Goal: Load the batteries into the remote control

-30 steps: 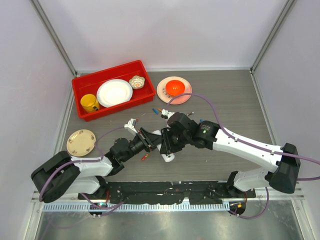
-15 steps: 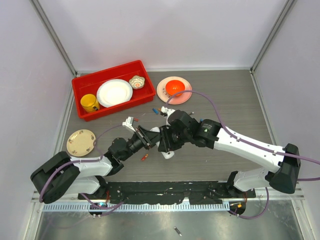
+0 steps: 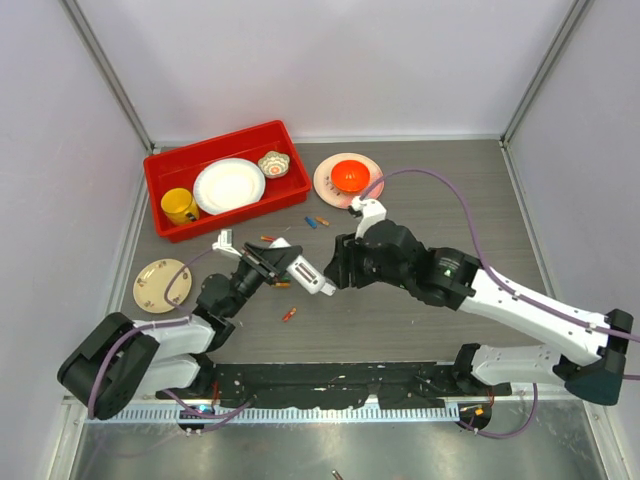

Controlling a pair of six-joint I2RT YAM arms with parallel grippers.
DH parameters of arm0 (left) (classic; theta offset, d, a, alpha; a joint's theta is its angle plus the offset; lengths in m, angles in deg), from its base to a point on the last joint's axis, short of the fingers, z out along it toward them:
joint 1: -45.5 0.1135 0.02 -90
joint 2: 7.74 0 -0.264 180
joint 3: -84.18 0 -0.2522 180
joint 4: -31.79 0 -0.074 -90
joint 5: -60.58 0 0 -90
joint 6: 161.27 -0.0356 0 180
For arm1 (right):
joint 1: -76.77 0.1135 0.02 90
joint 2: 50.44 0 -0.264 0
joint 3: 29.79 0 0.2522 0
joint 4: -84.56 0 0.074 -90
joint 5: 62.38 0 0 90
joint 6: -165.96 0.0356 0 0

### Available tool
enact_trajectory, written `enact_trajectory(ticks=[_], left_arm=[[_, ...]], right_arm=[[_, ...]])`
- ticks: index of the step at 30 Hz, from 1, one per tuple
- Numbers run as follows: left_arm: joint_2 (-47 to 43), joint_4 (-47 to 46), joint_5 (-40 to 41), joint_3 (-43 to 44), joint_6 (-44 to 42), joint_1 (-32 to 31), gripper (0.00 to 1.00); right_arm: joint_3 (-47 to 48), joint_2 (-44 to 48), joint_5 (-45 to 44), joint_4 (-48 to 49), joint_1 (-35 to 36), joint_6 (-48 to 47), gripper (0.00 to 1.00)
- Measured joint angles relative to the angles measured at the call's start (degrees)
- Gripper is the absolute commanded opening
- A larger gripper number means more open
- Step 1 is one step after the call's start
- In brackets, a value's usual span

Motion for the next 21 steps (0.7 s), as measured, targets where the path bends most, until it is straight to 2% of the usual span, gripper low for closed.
enact_trajectory(ticks=[5, 8, 14, 21], left_arm=[[-4.7, -0.1, 0.3, -3.2, 0.1, 3.8, 0.0], [-7.5, -0.2, -0.4, -3.7, 0.6, 5.0, 0.0], [-7.3, -1.6, -5.3, -3.7, 5.0, 6.2, 0.0], [0.4, -3.6, -15.5, -0.2, 12.3, 7.2, 0.0]], right_arm=[[-9.2, 7.1, -10.6, 7.7, -0.4, -0.2, 0.72], [-13.9, 9.3, -10.9, 11.1, -2.7, 0.2, 0.75], [-21.2, 10.1, 1.1, 22.3, -10.1, 4.9, 0.84], [-25.7, 10.1, 13.9, 34.1, -10.6, 11.2, 0.85]])
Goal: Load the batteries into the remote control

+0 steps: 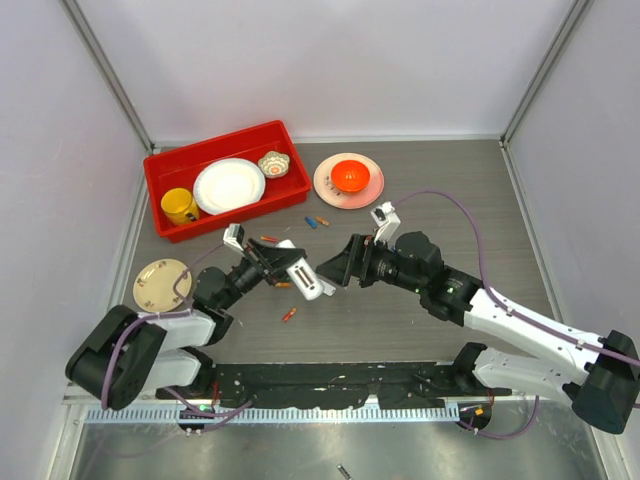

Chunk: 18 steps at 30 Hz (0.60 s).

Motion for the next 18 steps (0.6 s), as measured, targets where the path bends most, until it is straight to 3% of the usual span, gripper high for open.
enact_trajectory(ticks=[5, 11, 14, 18], left_arm=[[6.7, -0.4, -6.4, 1.8, 4.0, 0.4, 0.0], [7.5, -0.3, -10.3, 3.0, 4.7, 0.4, 0.0], [6.7, -0.5, -11.6, 3.6, 4.4, 0.9, 0.0], [4.7, -0.5, -13.4, 3.3, 3.5, 2.6, 0.0]], right_arm=[[-2.2, -1.6, 6.3, 6.2, -0.1, 2.7, 0.85], [-2.8, -4.1, 9.0, 5.8, -0.1, 2.4, 0.85], [-2.8, -1.9, 5.0, 3.1, -0.1, 0.4, 0.84], [-0.5, -1.4, -7.6, -4.3, -0.1, -3.8, 0.81]])
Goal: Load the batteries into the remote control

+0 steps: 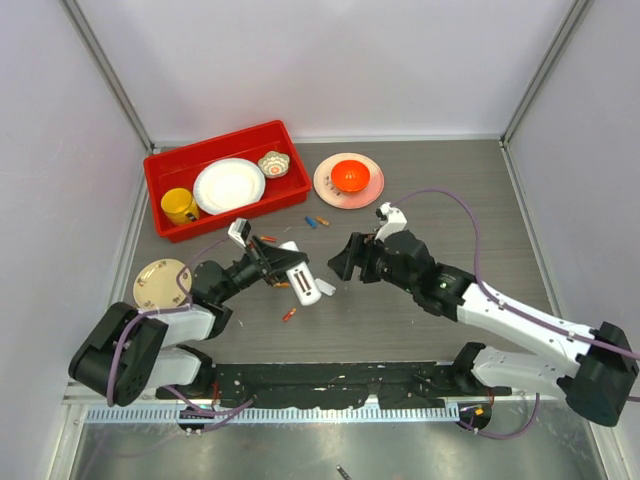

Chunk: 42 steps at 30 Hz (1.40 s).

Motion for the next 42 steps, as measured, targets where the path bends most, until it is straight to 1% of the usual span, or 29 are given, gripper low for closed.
enact_trajectory(ticks=[3, 4, 7, 10, 13, 16, 20, 25, 30, 37, 42], left_arm=[[-3.3, 0.0, -1.0, -1.4, -0.6, 2.1, 0.0], [-4.4, 0.0, -1.2, -1.9, -0.7, 2.6, 0.0], [-9.4, 2.2, -2.3, -2.5, -1.6, 4.2, 0.0], [-14.8, 7.2, -3.2, -2.3, -3.6, 4.6, 0.0], [-21.2, 14.6, -3.9, -1.7, -6.5, 4.8, 0.0], [-25.3, 20.6, -4.1, -0.7, -8.9, 5.0, 0.0], [-28.0, 25.2, -4.7, -0.5, -10.9, 5.1, 0.0], [-28.3, 26.3, -5.1, -0.8, -11.1, 5.3, 0.0], [-27.1, 25.9, -6.2, -1.0, -11.1, 5.3, 0.0], [-24.1, 24.7, -7.0, -1.0, -10.9, 5.3, 0.0], [-23.5, 23.8, -7.0, -1.0, -10.9, 5.4, 0.0]], right_arm=[[1.7, -4.9, -10.8, -2.8, -0.5, -2.4, 0.8], [1.7, -6.8, -13.7, -3.0, -0.8, -3.1, 0.77], [1.7, -12.7, -19.1, -1.4, -2.2, -5.3, 0.72], [3.1, -20.7, -21.4, 2.7, -4.1, -8.6, 0.67], [9.5, -31.2, -21.7, 4.9, -5.7, -12.3, 0.6], [17.4, -40.1, -20.7, 6.9, -7.3, -15.6, 0.57], [25.8, -47.6, -18.6, 8.4, -8.8, -18.4, 0.56], [31.8, -53.3, -16.0, 8.2, -9.9, -20.4, 0.56], [35.7, -57.5, -15.2, 6.5, -10.2, -22.7, 0.56], [39.8, -61.7, -15.2, 5.0, -10.2, -25.6, 0.56], [41.0, -63.6, -15.3, 3.8, -10.2, -26.9, 0.52]])
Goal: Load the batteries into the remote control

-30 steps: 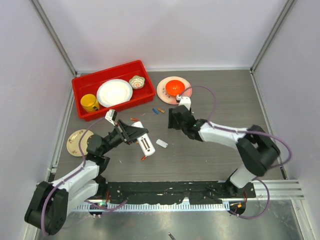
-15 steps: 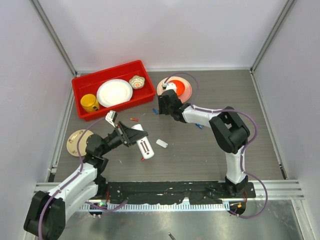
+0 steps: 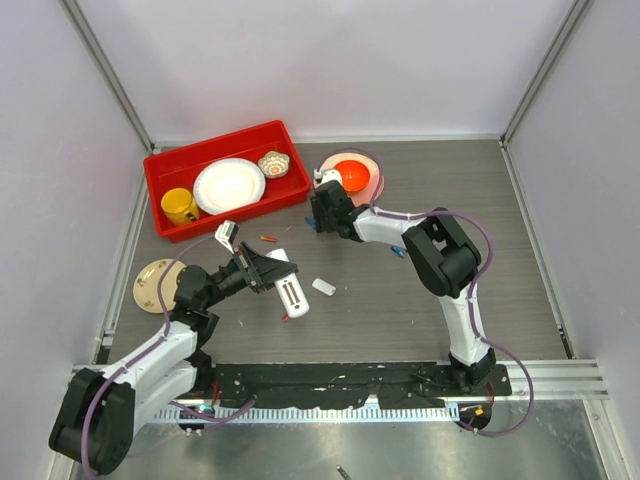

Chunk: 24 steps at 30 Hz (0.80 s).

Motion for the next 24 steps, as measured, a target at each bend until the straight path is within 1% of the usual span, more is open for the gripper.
enact_trajectory(ticks=[3, 5, 8, 12, 24], left_arm=[[0.3, -0.3, 0.0, 0.0, 0.0, 0.0, 0.0], [0.5, -0.3, 0.0, 0.0, 0.0, 0.1, 0.0], [0.9, -0.3, 0.0, 0.0, 0.0, 0.1, 0.0], [0.9, -0.4, 0.0, 0.0, 0.0, 0.3, 0.0], [0.9, -0.4, 0.0, 0.0, 0.0, 0.3, 0.0]], right_arm=[[0.1, -0.5, -0.2, -0.4, 0.0, -0.4, 0.46], [0.1, -0.5, -0.3, -0.4, 0.0, -0.6, 0.44], [0.1, -0.6, -0.4, -0.5, -0.1, -0.9, 0.38], [0.1, -0.6, -0.6, -0.5, -0.2, -1.2, 0.26], [-1.2, 0.0, -0.6, 0.6, -0.4, -1.0, 0.01]])
